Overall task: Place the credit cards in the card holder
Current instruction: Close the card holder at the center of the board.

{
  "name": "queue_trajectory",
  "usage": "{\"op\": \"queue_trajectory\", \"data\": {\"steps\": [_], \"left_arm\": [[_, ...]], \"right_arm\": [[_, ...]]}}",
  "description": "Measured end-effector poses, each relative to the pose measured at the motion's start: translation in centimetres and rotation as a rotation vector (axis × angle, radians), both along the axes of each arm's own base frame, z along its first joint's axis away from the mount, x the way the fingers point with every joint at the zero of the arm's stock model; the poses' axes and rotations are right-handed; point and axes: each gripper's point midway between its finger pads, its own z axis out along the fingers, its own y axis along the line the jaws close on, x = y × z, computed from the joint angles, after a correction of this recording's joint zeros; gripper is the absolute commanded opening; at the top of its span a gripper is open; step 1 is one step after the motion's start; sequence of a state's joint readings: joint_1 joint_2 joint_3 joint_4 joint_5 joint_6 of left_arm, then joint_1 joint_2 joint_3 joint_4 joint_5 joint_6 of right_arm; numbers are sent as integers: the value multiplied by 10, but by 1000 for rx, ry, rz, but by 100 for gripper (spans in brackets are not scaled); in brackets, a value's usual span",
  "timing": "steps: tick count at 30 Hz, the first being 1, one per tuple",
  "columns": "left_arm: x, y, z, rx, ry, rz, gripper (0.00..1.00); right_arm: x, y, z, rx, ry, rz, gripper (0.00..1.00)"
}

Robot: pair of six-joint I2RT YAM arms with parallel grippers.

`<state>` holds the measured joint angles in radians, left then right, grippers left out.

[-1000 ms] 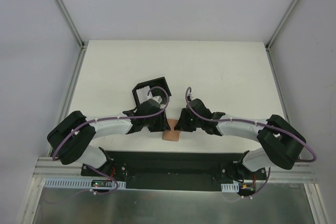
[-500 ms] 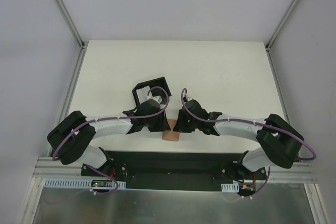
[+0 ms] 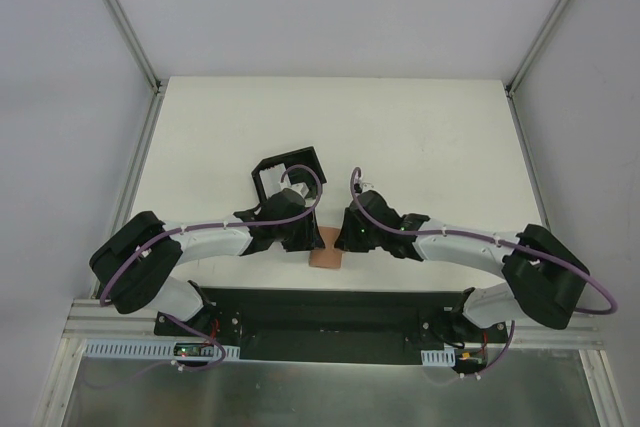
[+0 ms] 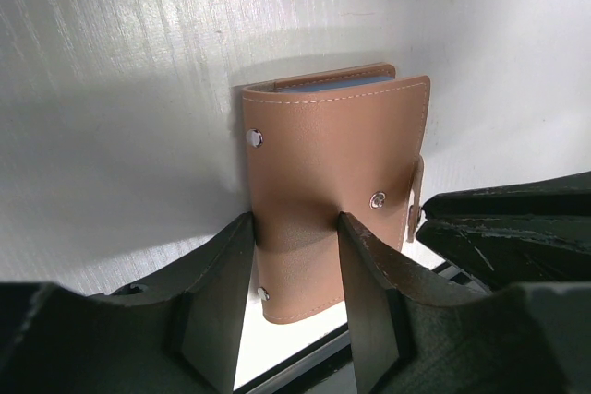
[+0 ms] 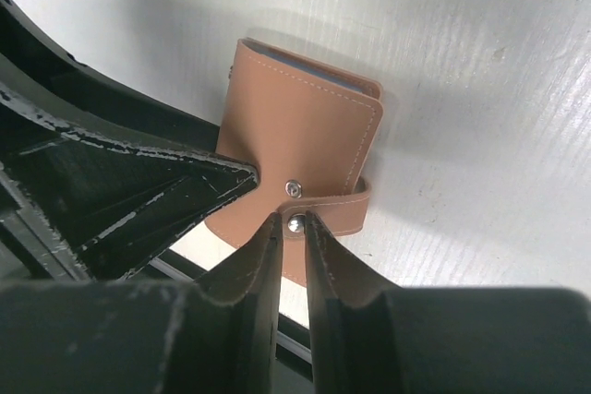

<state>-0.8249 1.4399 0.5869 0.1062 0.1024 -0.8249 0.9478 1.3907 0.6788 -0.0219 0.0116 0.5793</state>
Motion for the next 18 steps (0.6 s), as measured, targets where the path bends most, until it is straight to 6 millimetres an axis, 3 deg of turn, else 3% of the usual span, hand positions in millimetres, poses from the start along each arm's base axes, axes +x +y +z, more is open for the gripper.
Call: {"op": "queue_trajectory", "data": {"steps": [18], "left_arm": [[0, 0, 0, 0, 0, 0, 42]], "right_arm": [[1, 2, -15, -24, 24, -6, 16]]}}
